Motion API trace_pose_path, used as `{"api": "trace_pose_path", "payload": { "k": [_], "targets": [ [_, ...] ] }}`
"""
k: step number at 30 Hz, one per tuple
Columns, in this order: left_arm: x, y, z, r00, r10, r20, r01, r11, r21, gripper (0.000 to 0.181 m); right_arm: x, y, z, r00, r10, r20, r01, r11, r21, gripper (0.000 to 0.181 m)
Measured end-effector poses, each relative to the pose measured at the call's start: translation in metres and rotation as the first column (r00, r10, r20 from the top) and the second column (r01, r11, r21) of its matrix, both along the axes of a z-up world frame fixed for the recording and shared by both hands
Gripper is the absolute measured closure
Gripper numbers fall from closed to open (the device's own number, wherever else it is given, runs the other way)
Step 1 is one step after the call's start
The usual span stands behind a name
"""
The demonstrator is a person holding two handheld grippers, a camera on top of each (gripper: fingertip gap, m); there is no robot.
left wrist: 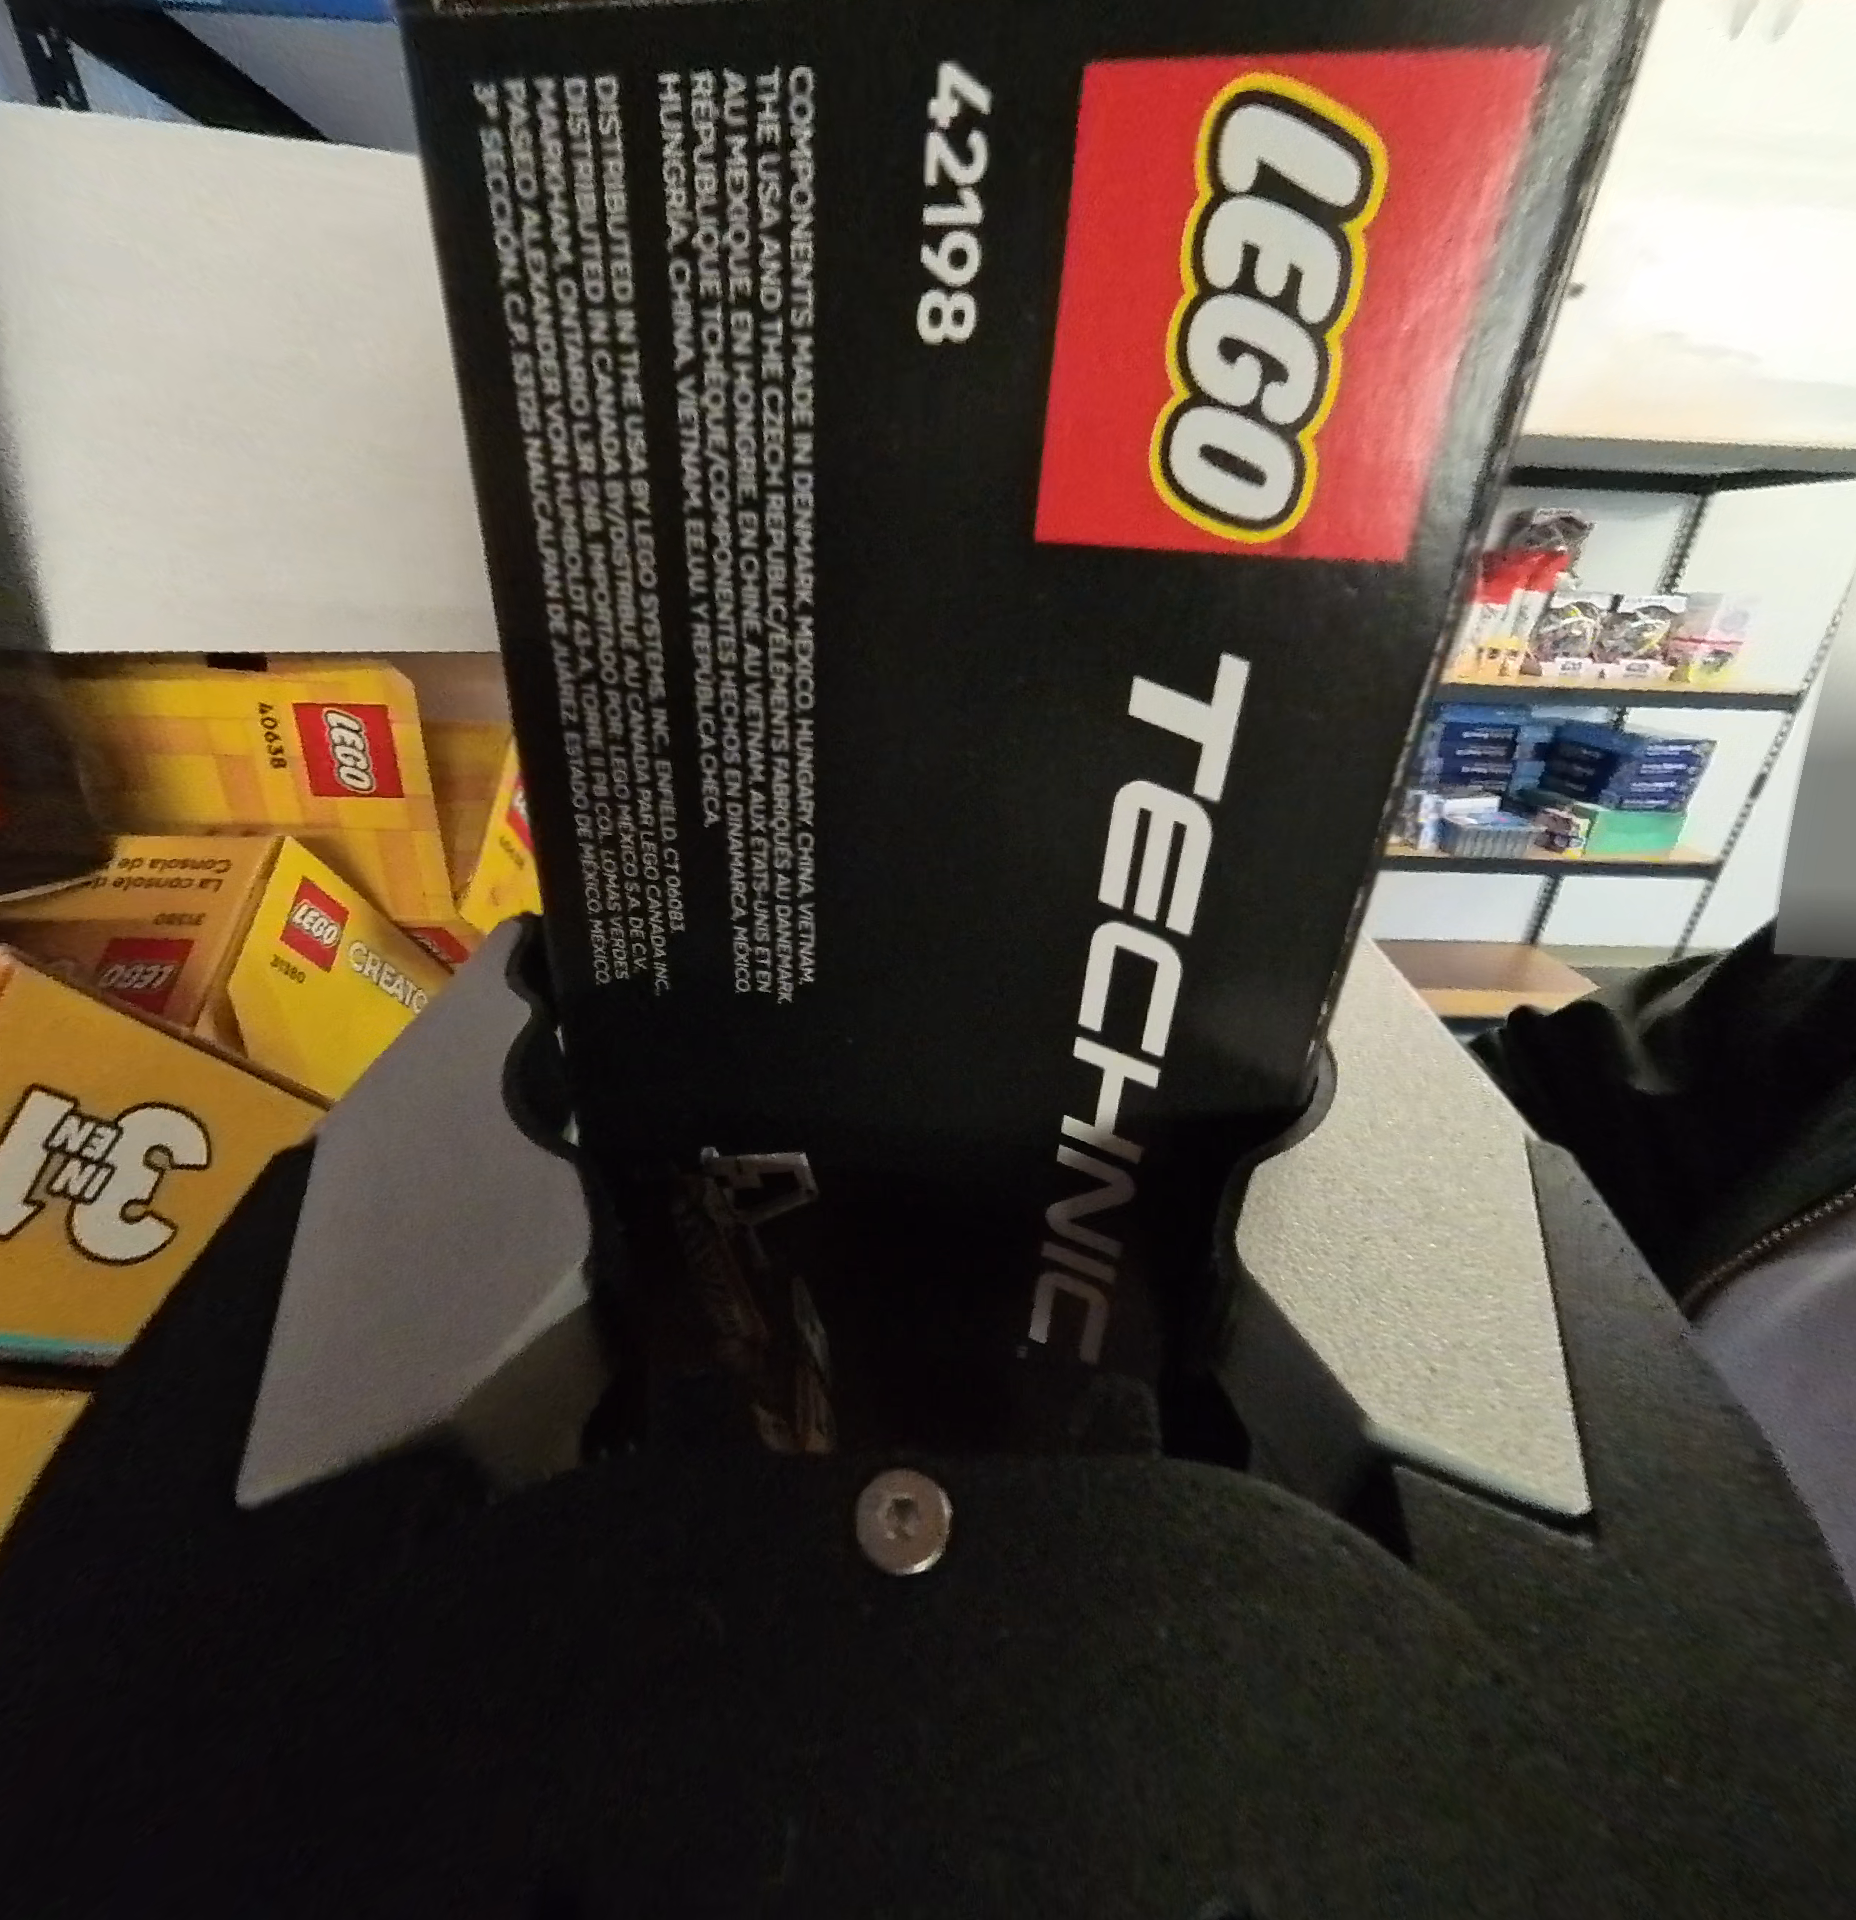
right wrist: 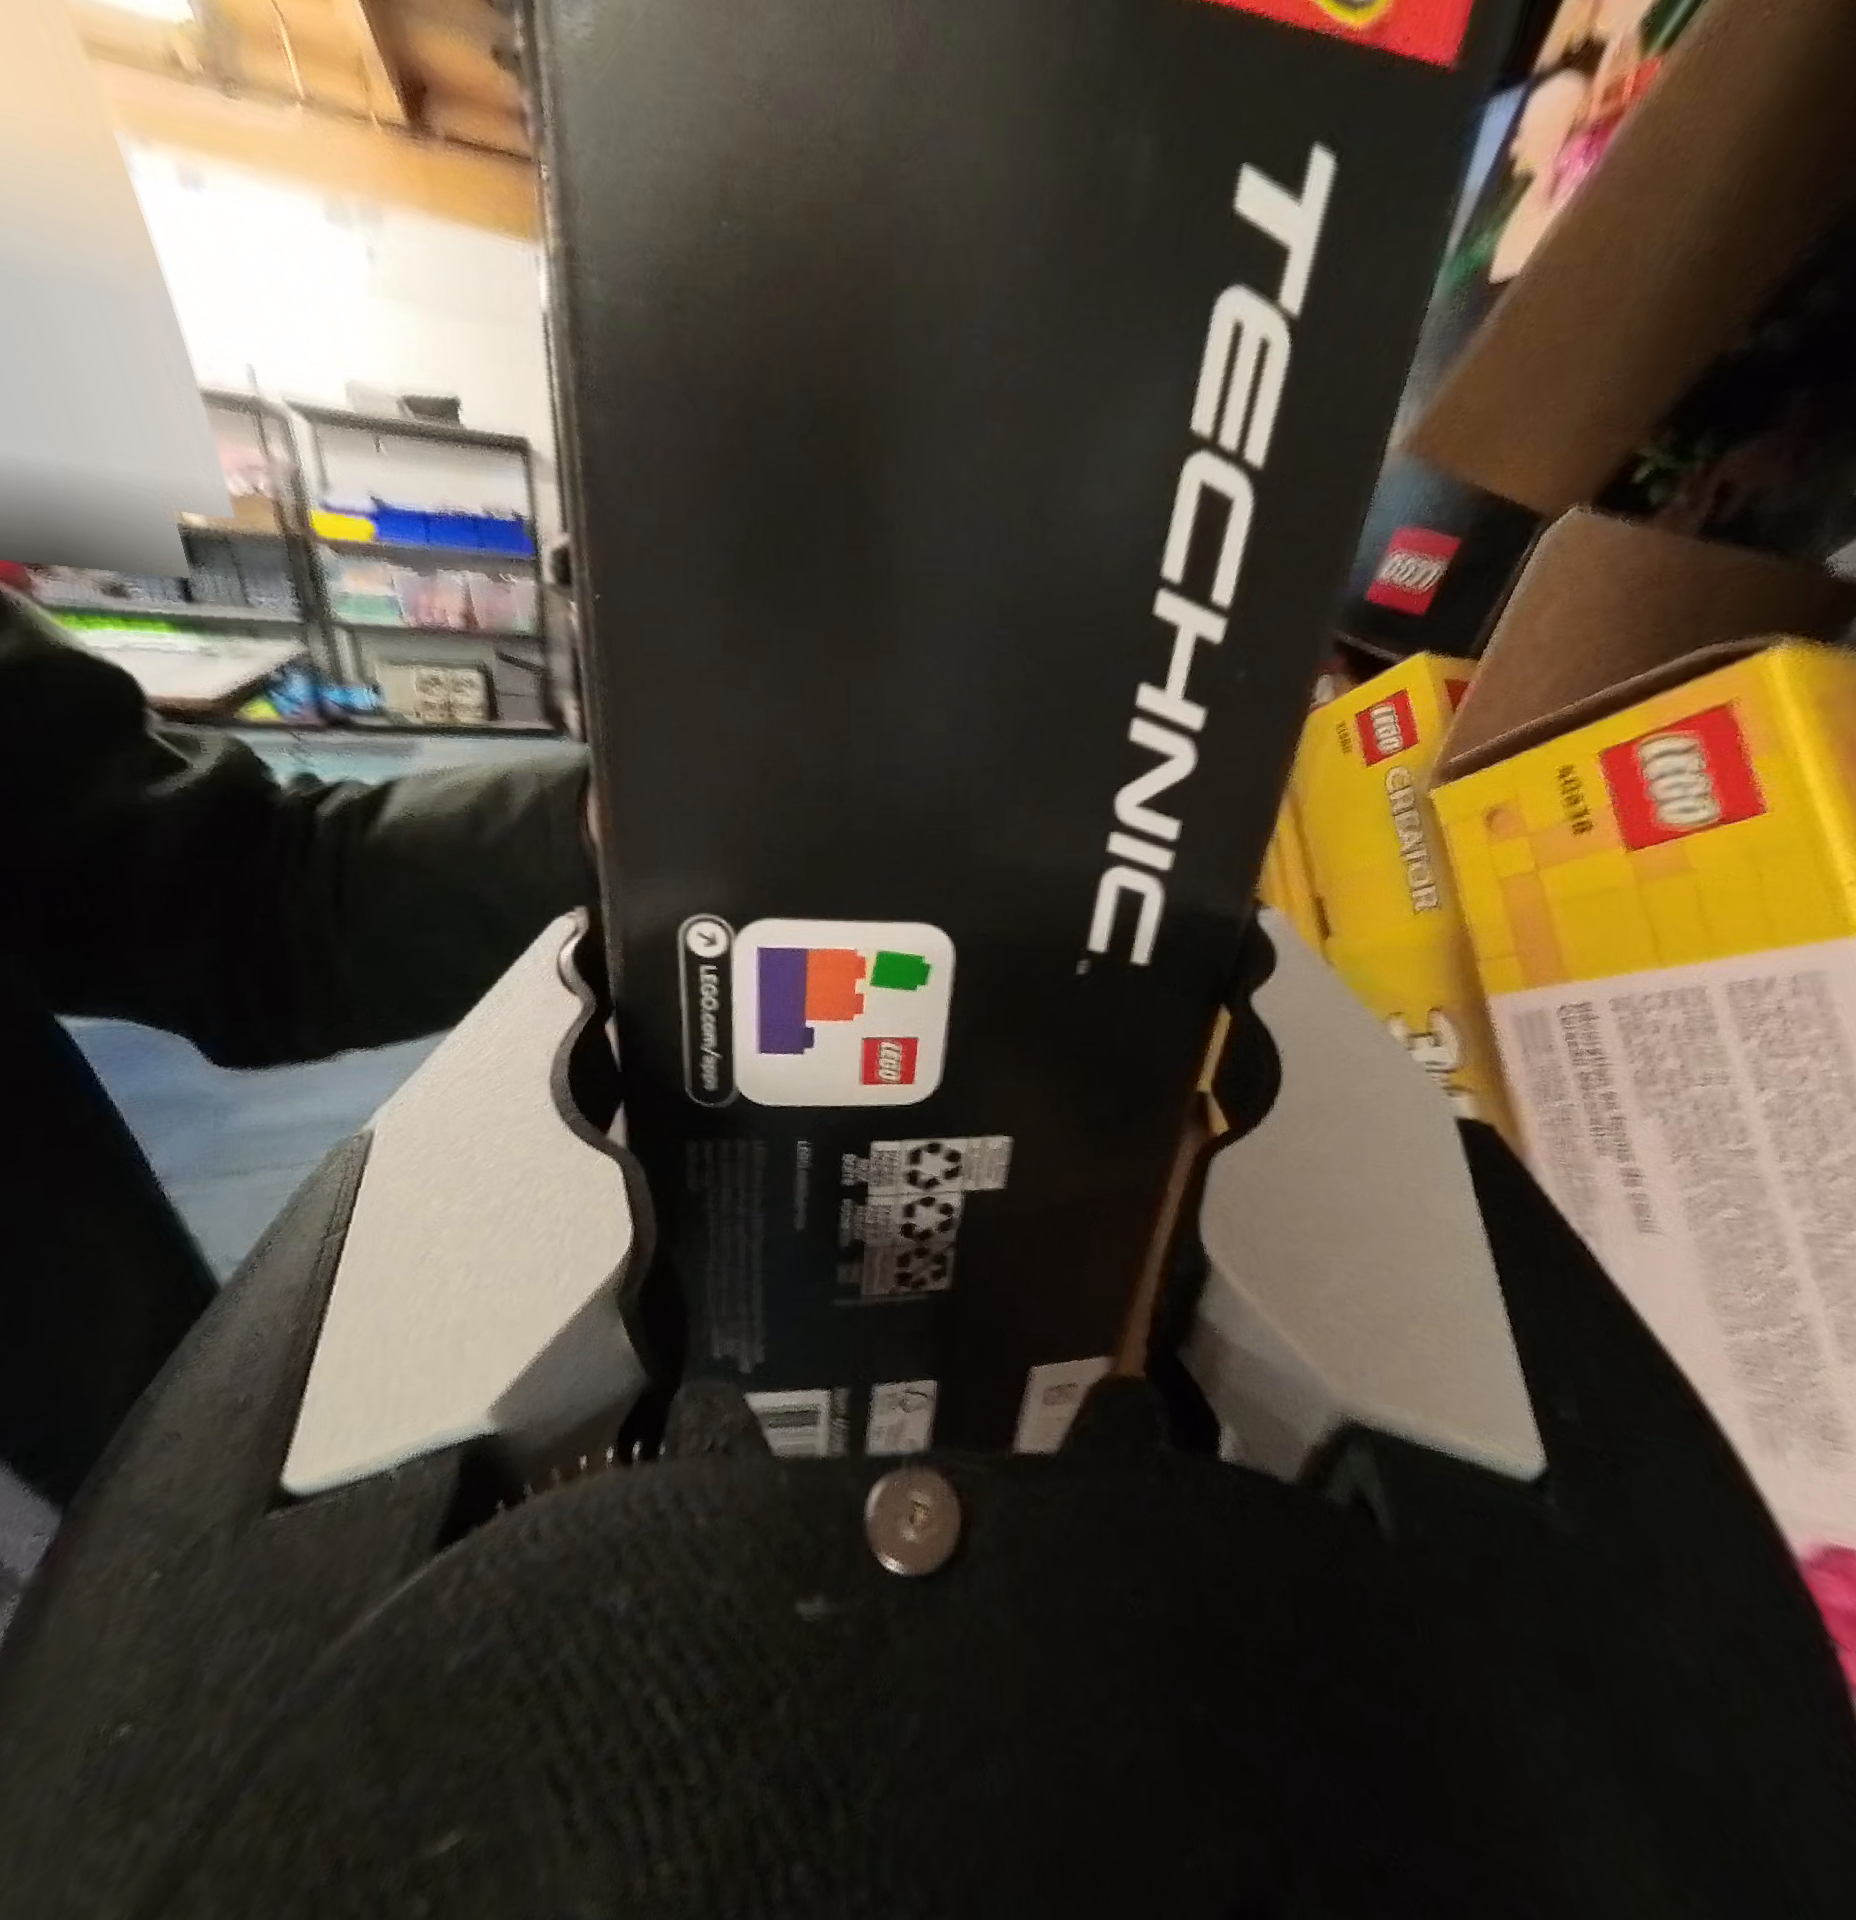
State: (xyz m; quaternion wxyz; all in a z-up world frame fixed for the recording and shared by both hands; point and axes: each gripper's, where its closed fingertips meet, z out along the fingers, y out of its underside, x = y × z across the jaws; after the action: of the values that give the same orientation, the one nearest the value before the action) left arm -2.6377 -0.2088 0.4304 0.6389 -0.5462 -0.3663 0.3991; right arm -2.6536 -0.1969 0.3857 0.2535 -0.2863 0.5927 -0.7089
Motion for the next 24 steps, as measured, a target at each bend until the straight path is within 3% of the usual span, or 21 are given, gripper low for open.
{"api": "trace_pose_path", "payload": {
  "k": [3,9,16,24],
  "targets": [
    [-0.001,0.002,-0.001,1.0,0.011,0.004,-0.011,1.0,-0.021,0.044,0.01,-0.009,-0.013,0.996,-0.032,-0.088,0.034,0.999,0.026,0.047],
    [0.005,-0.001,-0.017,0.997,0.055,0.046,-0.048,0.99,-0.135,0.046,0.012,-0.015,-0.015,0.99,-0.047,-0.135,0.053,0.998,0.04,0.051],
    [0.014,0.02,-0.014,0.997,0.079,-0.022,-0.082,0.952,-0.294,0.047,0.018,-0.005,-0.018,0.971,-0.084,-0.226,0.07,0.995,-0.07,0.053],
    [0.018,0.034,0.003,0.992,0.12,-0.037,-0.126,0.945,-0.301,0.047,0.026,-0.001,-0.016,0.984,-0.049,-0.174,0.035,0.996,-0.083,0.054]
  ]
}}
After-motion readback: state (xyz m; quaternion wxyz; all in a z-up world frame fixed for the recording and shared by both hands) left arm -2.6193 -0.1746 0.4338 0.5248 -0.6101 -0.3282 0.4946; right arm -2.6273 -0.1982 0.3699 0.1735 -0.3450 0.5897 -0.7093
